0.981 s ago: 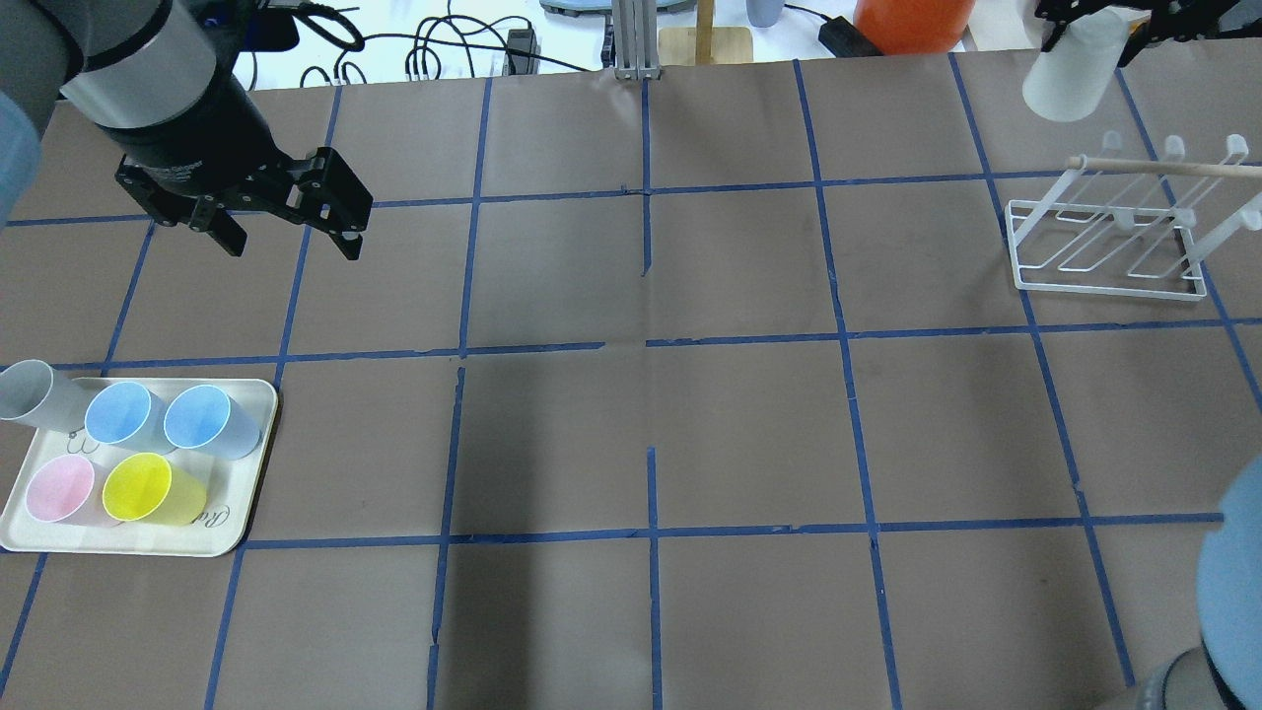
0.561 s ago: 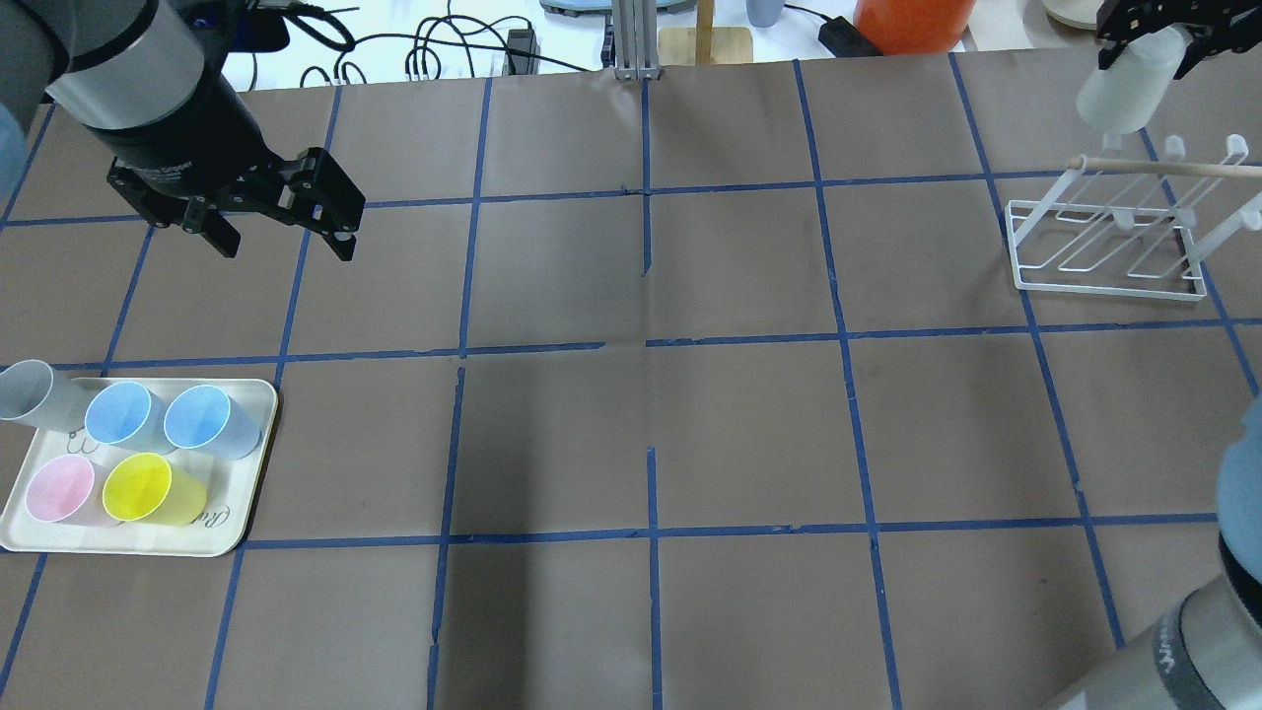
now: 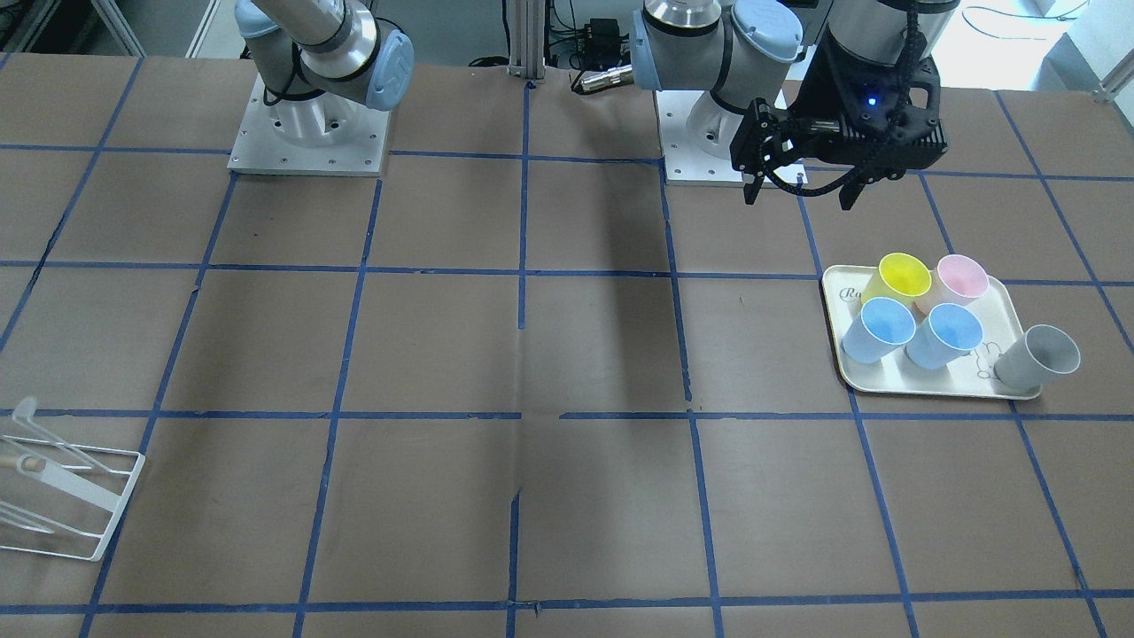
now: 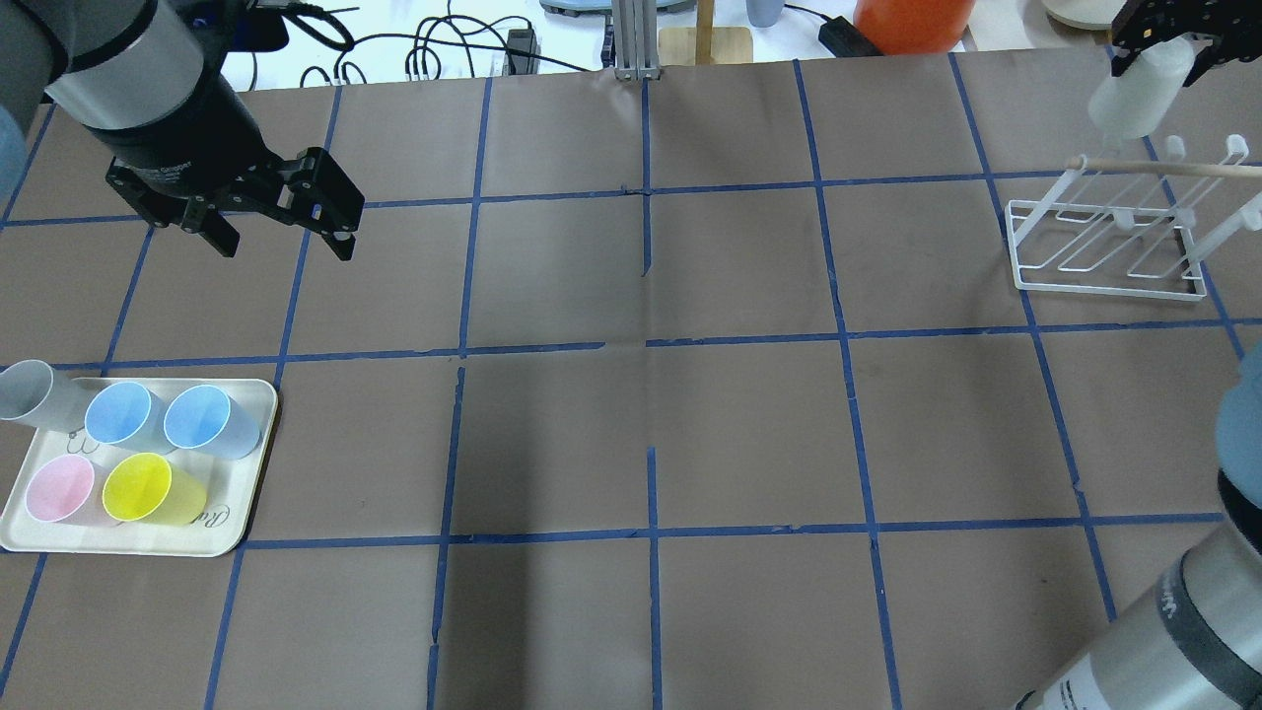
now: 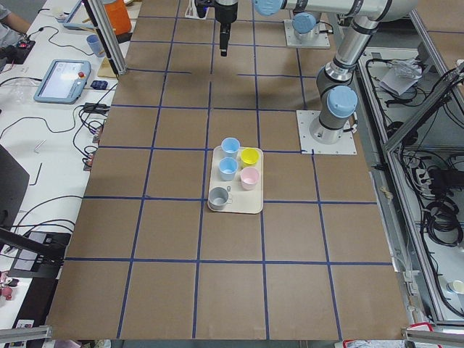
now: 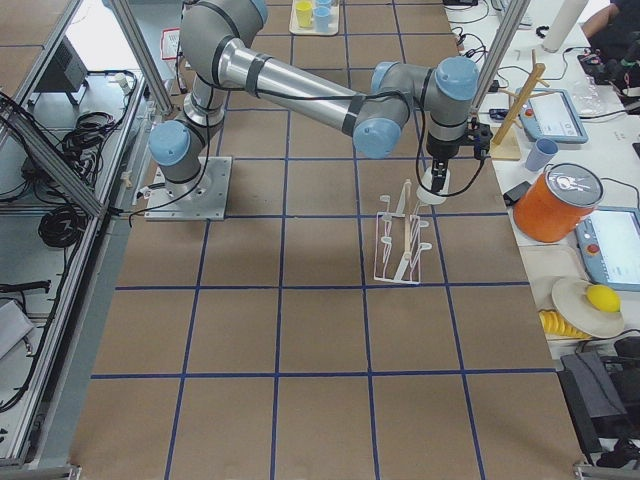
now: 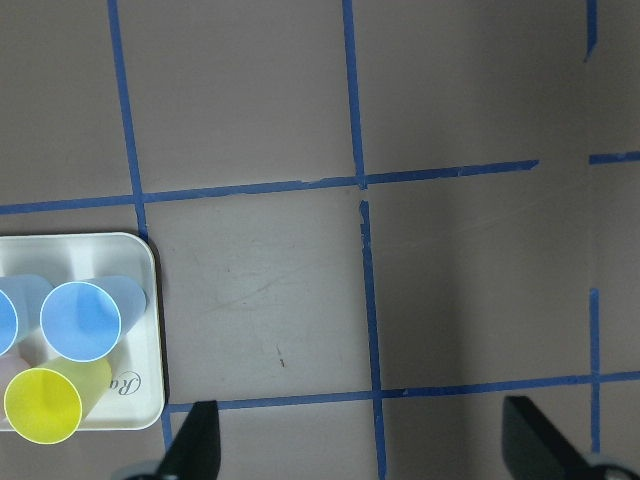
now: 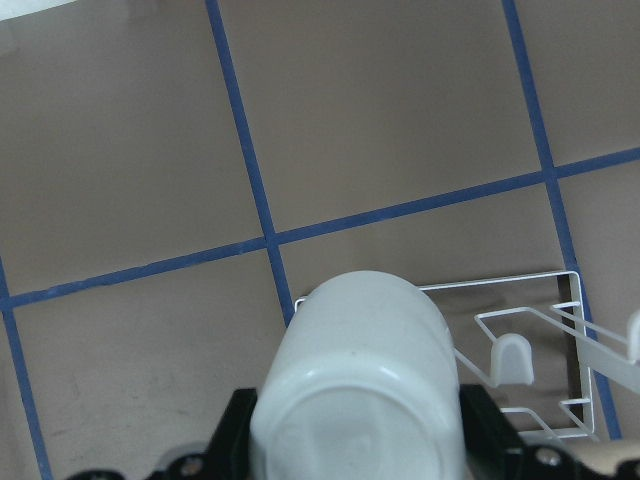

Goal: Transfer IKEA cup to right arm and place on rack

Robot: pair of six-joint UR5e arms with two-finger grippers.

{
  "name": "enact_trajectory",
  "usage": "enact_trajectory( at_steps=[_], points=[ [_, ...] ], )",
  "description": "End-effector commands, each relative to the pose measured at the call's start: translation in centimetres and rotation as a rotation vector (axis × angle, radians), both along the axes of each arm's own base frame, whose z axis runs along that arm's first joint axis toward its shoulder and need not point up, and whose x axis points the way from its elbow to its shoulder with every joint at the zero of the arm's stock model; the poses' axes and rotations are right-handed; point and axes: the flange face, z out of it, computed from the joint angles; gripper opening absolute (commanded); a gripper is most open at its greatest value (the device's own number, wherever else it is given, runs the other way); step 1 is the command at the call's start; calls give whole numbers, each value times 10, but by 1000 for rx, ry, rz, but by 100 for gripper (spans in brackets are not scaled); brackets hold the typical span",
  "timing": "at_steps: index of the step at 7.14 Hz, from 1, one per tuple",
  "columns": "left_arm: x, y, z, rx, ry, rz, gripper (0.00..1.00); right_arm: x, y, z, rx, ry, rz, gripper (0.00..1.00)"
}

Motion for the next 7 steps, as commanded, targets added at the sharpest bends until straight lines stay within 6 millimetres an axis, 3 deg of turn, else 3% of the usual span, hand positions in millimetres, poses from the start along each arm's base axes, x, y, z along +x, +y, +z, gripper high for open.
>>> enact_trajectory(
  at_steps=[1, 7],
  points=[
    [0, -1, -1, 0, 0, 1, 100, -3, -7, -15, 12, -12, 0, 45],
    [1, -1, 0, -1, -8, 0, 100, -6, -7, -39, 50, -28, -17, 46]
  ],
)
